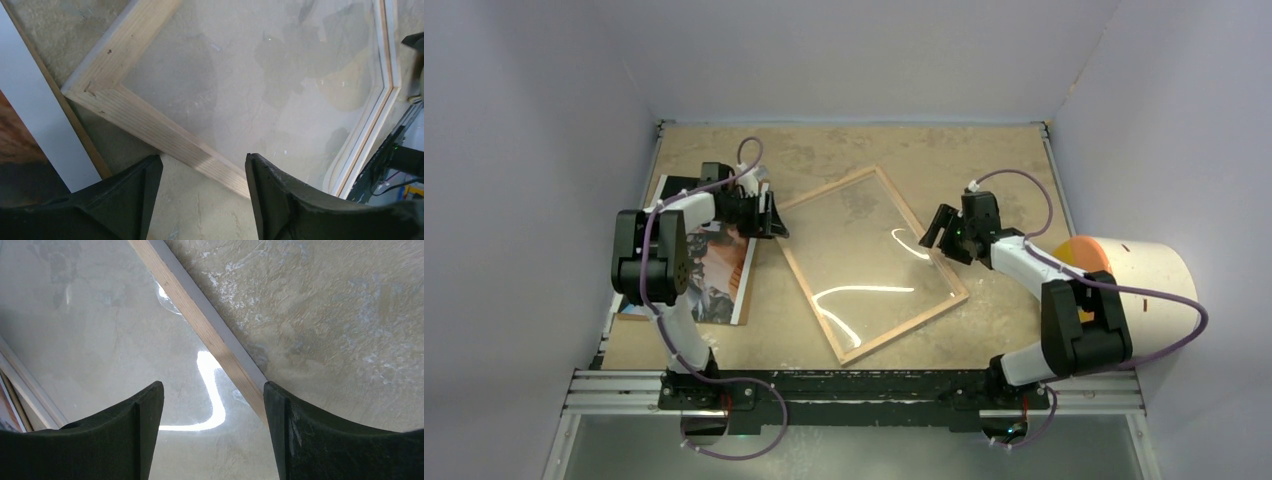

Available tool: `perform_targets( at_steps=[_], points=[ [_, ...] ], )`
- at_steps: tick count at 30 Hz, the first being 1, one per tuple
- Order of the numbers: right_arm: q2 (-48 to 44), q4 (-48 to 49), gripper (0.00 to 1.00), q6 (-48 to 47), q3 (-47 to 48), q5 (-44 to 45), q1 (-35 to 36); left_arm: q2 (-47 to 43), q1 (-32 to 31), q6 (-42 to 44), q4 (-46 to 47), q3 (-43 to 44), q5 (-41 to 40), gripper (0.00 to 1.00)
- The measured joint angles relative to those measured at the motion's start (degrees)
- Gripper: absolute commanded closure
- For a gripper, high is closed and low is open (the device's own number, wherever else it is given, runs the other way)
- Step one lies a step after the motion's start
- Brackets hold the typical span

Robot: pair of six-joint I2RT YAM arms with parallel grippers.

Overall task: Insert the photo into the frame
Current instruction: Place the photo frame item in the photo frame.

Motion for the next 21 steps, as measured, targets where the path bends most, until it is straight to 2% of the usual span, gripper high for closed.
perform_targets(
  at_steps=[10,13,21],
  points=[
    [1.4,0.31,0.27,0.17,0.31,0.11,0.83,0.48,3.58,-2.56,3.15,-2.34,0.83,0.71],
    [1.4,0.35,0.27,0.2,0.31,0.24,1.05,0.68,4.07,-3.19,3.52,-2.51,1.09,0.75],
    [1.4,0.37,0.28,0.17,0.31,0.26,1.09,1.55,4.2,-4.83,5.38,-2.51,4.79,0.72]
  ],
)
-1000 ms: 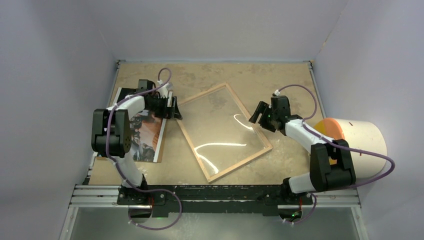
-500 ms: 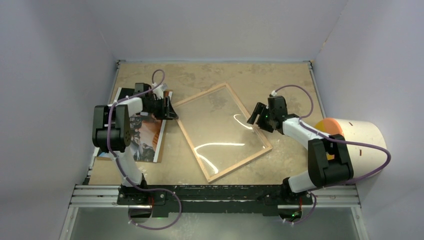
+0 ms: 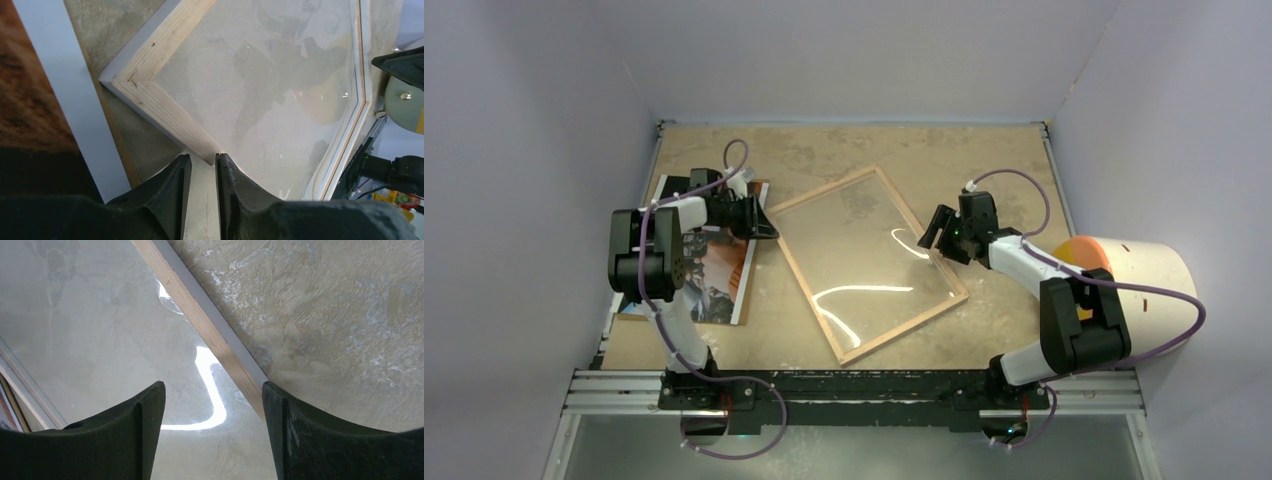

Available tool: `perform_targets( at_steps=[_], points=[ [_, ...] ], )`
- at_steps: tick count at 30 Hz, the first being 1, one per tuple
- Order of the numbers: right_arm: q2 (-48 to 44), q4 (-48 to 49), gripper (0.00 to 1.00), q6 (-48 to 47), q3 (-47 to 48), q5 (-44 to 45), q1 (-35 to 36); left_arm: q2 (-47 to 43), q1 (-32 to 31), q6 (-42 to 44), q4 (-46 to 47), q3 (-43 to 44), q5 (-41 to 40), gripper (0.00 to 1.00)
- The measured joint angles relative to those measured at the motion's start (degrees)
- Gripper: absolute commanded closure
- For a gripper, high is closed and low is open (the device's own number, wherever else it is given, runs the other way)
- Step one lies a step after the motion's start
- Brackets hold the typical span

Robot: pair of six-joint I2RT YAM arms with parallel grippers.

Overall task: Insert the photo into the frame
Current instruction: Place the photo frame item in the photo frame.

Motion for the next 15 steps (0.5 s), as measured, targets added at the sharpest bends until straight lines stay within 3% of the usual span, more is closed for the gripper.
perform_targets(
  at_steps=[5,7,8,15],
  points=[
    [0.0,-0.02,0.28,0.0,0.0,0.02,0.0,0.07,0.17,0.0,0.35,-0.79,2.51,0.69],
    [0.0,-0.02,0.28,0.0,0.0,0.02,0.0,0.07,0.61,0.13,0.24,-1.49,3.15,0.51],
    [0.0,0.0,0.28,0.0,0.0,0.02,0.0,0.07,0.87,0.26,0.15,-1.86,3.39,0.47],
    [0.0,0.04,0.29,0.04,0.0,0.0,0.0,-0.59,1.57,-0.81,1.4,-2.64,6.64,0.33]
  ],
)
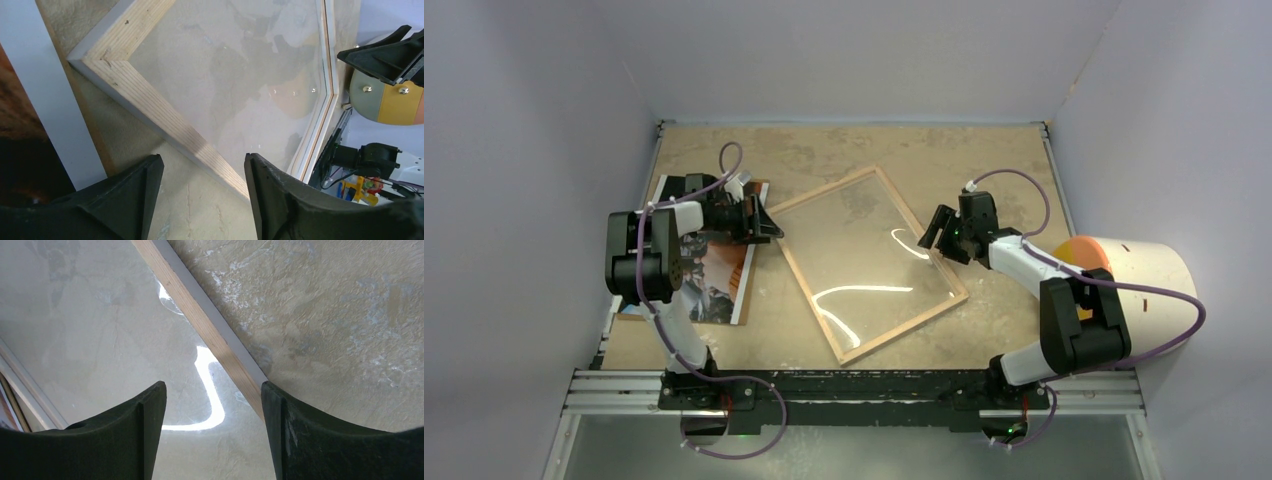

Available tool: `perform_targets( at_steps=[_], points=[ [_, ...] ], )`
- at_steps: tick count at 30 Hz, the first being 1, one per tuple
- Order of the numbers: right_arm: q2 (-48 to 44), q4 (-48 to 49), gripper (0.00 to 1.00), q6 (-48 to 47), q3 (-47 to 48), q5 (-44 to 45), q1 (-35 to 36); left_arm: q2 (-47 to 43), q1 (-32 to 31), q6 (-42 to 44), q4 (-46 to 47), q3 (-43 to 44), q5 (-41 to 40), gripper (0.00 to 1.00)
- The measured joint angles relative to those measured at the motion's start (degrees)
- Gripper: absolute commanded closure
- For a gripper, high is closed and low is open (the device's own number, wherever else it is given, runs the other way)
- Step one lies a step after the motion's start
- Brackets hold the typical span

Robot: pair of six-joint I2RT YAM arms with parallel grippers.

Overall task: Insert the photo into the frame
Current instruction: Place the photo frame item in the photo frame.

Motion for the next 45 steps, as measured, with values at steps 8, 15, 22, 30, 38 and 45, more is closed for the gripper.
perform_targets(
  at_steps=[8,15,22,30,38,45],
  points=[
    [0.0,0.31,0.31,0.39,0.0,0.0,0.02,0.02,-0.09,-2.27,2.8,-0.13,-0.13,0.37],
    [-0.11,0.83,0.33,0.92,-0.13,-0.17,0.22,0.02,-0.81,-3.63,3.72,-0.17,-3.5,0.54],
    [-0.57,1.64,0.37,1.38,-1.05,-0.44,0.37,0.02,-1.27,-4.44,4.24,-0.26,-8.02,0.76],
    [-0.96,1.92,0.39,1.73,-1.64,-0.48,0.37,-1.79,-1.64,-5.16,3.74,-0.81,-9.97,0.97],
    [-1.03,2.75,0.4,1.73,-2.12,-0.68,0.37,-2.71,-1.42,-3.3,2.73,-1.09,-13.6,1.0],
    [-1.42,3.06,0.42,1.77,-2.67,-0.7,0.37,-3.67,-0.2,-2.62,2.45,-1.09,-11.8,1.0]
  ],
)
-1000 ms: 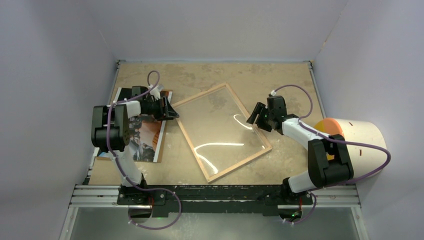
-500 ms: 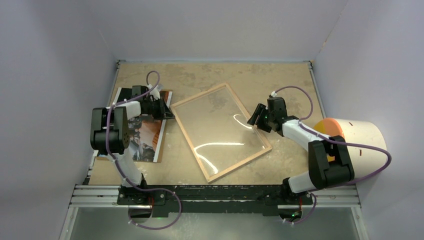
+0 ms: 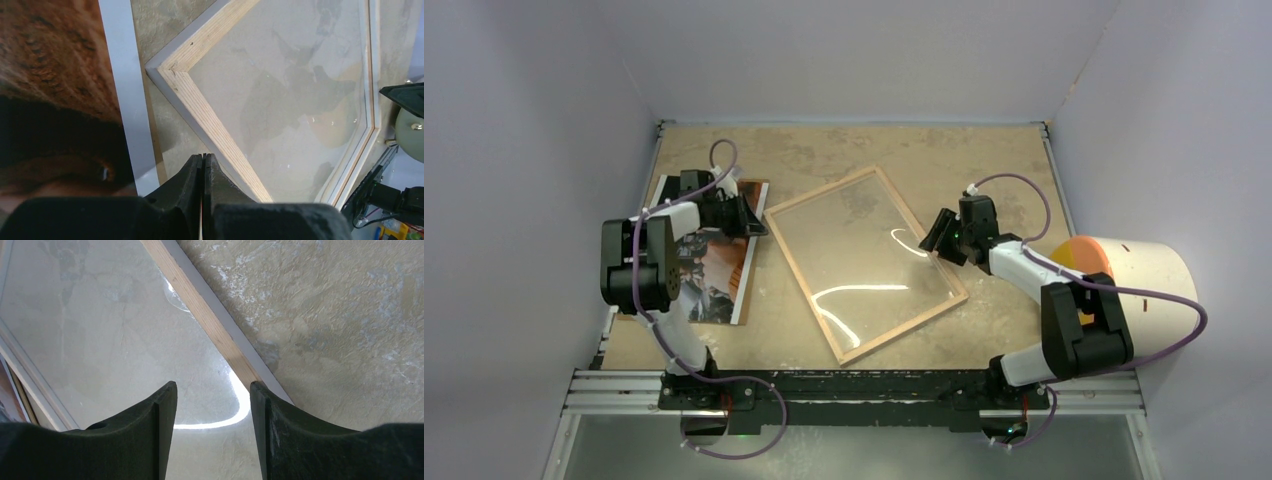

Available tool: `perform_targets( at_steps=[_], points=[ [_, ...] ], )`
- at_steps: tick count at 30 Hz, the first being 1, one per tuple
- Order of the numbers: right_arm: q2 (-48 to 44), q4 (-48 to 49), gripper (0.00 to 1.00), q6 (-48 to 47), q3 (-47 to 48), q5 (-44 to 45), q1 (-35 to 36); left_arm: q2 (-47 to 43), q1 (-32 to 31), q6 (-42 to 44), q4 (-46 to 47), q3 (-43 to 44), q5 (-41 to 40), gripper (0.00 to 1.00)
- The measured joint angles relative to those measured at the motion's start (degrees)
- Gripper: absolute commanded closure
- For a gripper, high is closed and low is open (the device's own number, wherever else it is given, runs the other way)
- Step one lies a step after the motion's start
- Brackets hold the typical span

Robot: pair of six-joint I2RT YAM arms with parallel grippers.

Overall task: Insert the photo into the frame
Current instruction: Place the photo frame item in the photo frame.

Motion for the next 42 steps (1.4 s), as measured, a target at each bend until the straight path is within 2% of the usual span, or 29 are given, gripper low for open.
perform_targets(
  at_steps=[4,8,11,16,20,30,42],
  points=[
    [-0.22,-0.09,0.35,-0.07,0.0,0.87,0.7,-1.55,1.62,0.96,-1.4,0.46,1.77,1.0],
    [-0.17,-0.76,0.29,-0.57,1.09,3.65,5.33,-2.16,3.43,5.16,-5.33,3.82,3.3,0.77],
    [0.98,-0.87,0.28,-0.9,3.43,4.83,8.72,-2.38,3.85,10.38,-7.93,6.71,2.38,0.71],
    [7.8,0.7,0.25,-0.96,8.17,6.54,10.12,-4.28,3.04,18.51,-10.23,7.37,-2.51,0.71],
    [12.74,1.22,0.24,-0.98,9.44,9.07,10.1,-4.42,0.48,21.62,-10.29,6.99,-6.88,0.71],
    [12.96,3.89,0.24,-0.87,8.9,11.78,10.16,-4.07,-6.71,22.75,-9.16,4.72,-16.94,0.73],
    [14.73,14.38,0.25,3.63,6.49,2.01,10.64,-0.28,-8.46,22.4,-6.47,4.81,-18.93,0.74]
  ],
)
